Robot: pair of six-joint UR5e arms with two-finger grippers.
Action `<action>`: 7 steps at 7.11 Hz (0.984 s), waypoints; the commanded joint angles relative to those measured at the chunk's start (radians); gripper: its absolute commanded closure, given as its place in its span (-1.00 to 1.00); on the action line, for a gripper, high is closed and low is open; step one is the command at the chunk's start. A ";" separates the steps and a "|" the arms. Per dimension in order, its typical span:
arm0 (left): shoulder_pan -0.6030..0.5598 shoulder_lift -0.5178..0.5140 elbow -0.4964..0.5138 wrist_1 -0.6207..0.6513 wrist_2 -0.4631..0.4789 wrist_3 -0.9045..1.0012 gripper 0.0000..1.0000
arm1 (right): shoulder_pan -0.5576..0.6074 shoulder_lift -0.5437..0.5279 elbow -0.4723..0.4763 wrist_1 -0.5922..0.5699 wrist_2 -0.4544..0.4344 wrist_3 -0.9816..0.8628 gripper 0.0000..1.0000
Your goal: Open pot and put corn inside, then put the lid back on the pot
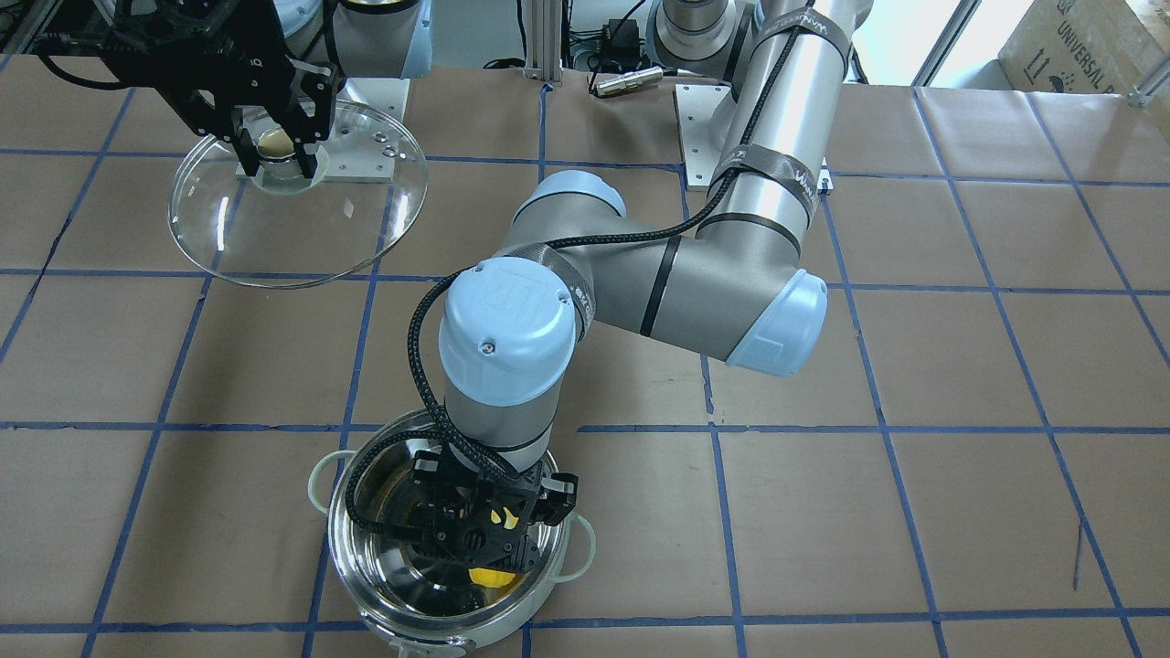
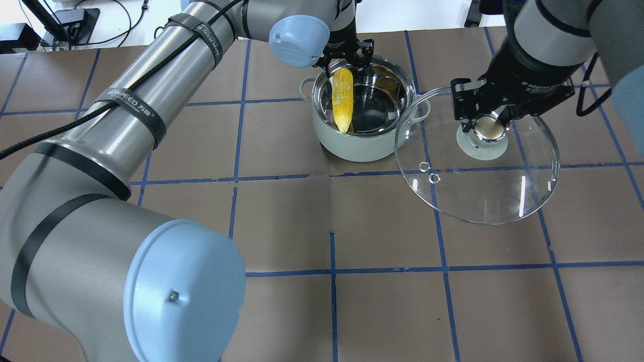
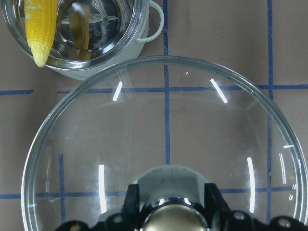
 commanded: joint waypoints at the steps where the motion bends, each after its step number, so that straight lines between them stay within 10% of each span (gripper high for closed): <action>1: 0.014 0.002 0.042 -0.016 0.005 0.003 -1.00 | 0.000 0.001 0.000 -0.002 0.000 -0.002 0.72; 4: 0.172 0.144 -0.030 -0.176 -0.023 0.070 -1.00 | 0.012 0.065 -0.070 -0.020 0.005 0.015 0.72; 7: 0.322 0.420 -0.313 -0.269 -0.008 0.181 -1.00 | 0.052 0.255 -0.204 -0.066 0.008 0.052 0.72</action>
